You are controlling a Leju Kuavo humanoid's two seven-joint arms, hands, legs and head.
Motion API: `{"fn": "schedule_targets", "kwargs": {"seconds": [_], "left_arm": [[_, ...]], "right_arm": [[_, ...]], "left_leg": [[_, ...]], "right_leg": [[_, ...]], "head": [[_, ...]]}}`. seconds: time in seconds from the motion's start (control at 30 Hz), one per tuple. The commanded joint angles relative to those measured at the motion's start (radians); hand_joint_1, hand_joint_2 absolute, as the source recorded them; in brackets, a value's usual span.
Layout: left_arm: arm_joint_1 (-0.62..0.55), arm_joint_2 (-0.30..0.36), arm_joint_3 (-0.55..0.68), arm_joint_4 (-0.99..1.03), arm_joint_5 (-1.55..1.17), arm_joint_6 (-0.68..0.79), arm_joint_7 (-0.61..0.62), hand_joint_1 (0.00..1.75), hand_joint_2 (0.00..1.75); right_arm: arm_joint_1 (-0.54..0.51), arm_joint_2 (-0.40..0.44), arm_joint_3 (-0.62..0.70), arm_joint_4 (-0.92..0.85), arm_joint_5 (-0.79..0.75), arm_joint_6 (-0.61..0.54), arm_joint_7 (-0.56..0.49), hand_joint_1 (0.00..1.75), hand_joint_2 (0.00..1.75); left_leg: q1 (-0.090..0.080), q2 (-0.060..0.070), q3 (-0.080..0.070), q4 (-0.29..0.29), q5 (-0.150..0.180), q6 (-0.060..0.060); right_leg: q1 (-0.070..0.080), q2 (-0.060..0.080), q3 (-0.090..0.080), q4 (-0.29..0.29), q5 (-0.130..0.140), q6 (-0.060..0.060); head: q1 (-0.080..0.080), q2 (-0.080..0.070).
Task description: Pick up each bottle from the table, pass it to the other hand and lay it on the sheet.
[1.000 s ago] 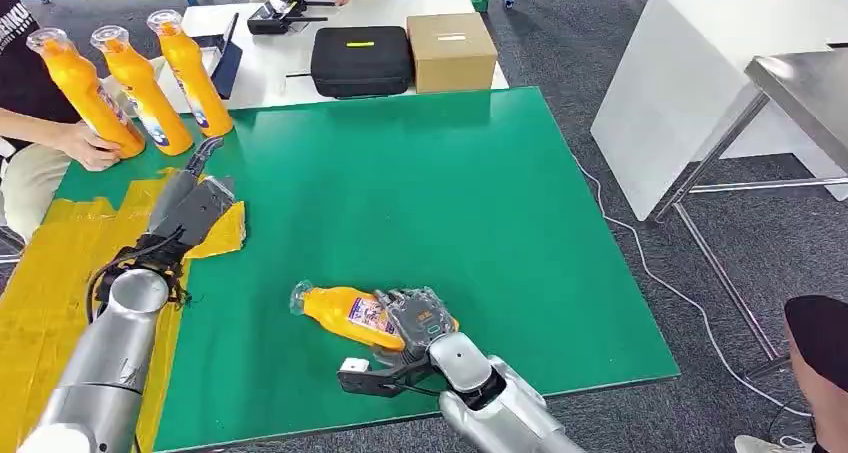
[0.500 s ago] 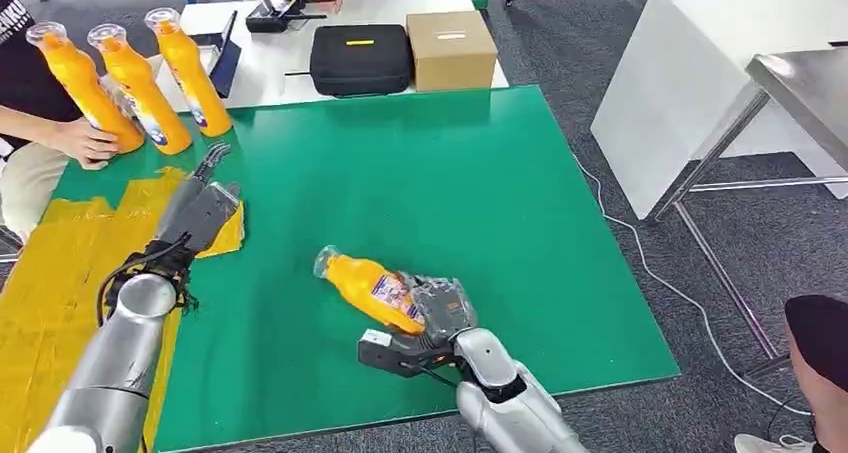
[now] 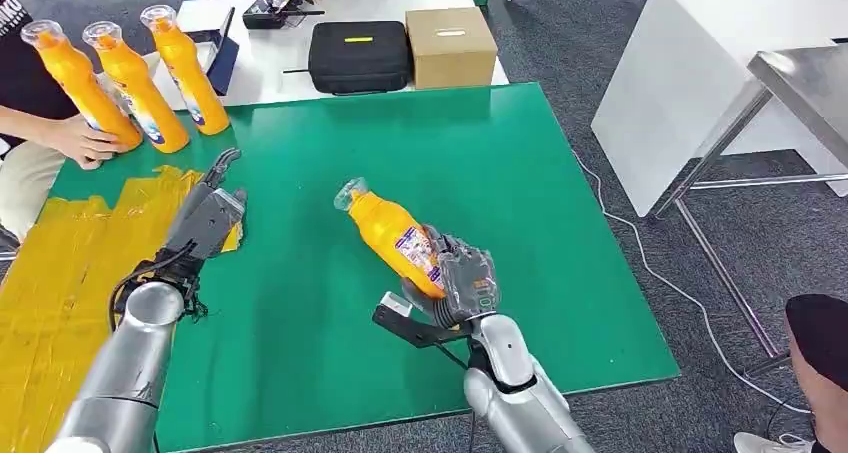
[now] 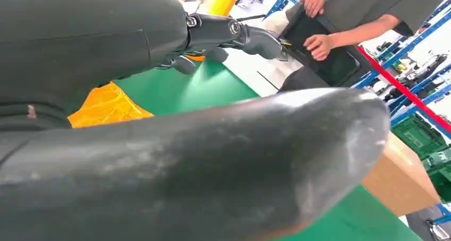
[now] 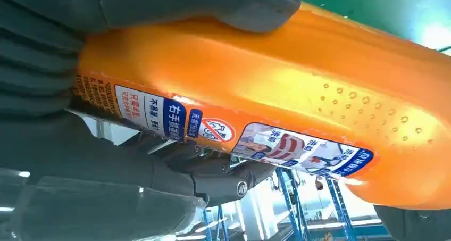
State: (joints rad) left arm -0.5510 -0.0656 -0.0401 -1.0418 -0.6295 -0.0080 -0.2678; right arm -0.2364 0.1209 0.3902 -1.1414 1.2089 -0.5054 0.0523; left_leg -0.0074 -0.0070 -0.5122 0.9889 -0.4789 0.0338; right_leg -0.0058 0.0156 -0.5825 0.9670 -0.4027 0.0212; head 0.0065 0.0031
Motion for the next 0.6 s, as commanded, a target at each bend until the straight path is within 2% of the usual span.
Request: {"fn": "schedule_targets", "kwargs": {"seconds": [0.03,0.1,0.13,0.17,0.27,0.43,0.47,0.6], "left_arm": [[-0.020,-0.025,0.014,0.016,0.165,-0.127,-0.031,0.00,0.00],[-0.030,-0.034,0.023,0.037,0.277,-0.204,-0.025,0.00,0.00],[-0.033,-0.037,0.027,0.047,0.309,-0.230,-0.019,0.00,0.00],[-0.037,-0.040,0.033,0.067,0.366,-0.270,-0.012,0.00,0.00],[-0.038,-0.056,0.011,0.086,0.416,-0.321,-0.024,0.00,0.00],[-0.031,-0.067,-0.029,0.077,0.413,-0.327,-0.028,0.00,0.00],[-0.028,-0.069,-0.041,0.074,0.414,-0.326,-0.029,0.00,1.75],[-0.008,-0.089,-0.089,0.059,0.404,-0.324,-0.033,0.00,1.75]], "right_arm": [[-0.038,0.033,-0.129,-0.003,-0.022,-0.193,-0.072,1.75,1.75],[-0.033,0.088,-0.241,-0.033,0.011,-0.193,-0.166,1.75,1.75],[-0.036,0.097,-0.256,-0.031,0.018,-0.193,-0.180,1.75,1.75],[-0.041,0.121,-0.287,-0.034,0.003,-0.193,-0.237,1.75,1.75],[-0.043,0.160,-0.319,-0.036,0.017,-0.193,-0.283,1.75,1.75],[-0.043,0.175,-0.333,-0.030,0.021,-0.193,-0.302,1.75,1.75],[-0.042,0.182,-0.342,-0.034,0.028,-0.193,-0.309,1.75,1.75],[-0.045,0.193,-0.354,-0.029,0.032,-0.193,-0.319,1.75,1.75]], "left_leg": [[0.001,0.000,0.001,0.000,-0.001,-0.002],[0.001,-0.001,0.000,0.001,-0.001,-0.002],[0.000,-0.001,-0.001,0.001,0.000,-0.002],[0.000,-0.001,0.000,0.001,-0.001,-0.003],[0.000,0.000,-0.001,0.000,0.000,-0.002],[0.000,-0.001,0.000,0.000,0.000,-0.002],[0.001,-0.001,0.000,0.000,0.000,-0.003],[0.000,-0.002,0.000,0.000,0.000,-0.001]], "right_leg": [[0.001,-0.002,0.001,0.000,-0.001,0.000],[0.001,-0.002,0.000,0.000,-0.001,0.000],[0.000,-0.002,0.000,0.000,-0.001,0.000],[0.001,-0.003,0.000,0.001,-0.001,0.000],[0.001,-0.001,0.000,0.000,0.000,-0.001],[0.000,-0.002,0.000,0.000,0.000,0.000],[0.001,-0.003,0.001,-0.001,-0.001,0.000],[0.000,-0.003,0.000,0.000,-0.001,0.000]], "head": [[0.000,0.000],[0.000,0.000],[0.000,0.000],[0.000,0.000],[0.000,0.000],[0.000,0.000],[0.000,0.000],[0.000,0.000]]}}
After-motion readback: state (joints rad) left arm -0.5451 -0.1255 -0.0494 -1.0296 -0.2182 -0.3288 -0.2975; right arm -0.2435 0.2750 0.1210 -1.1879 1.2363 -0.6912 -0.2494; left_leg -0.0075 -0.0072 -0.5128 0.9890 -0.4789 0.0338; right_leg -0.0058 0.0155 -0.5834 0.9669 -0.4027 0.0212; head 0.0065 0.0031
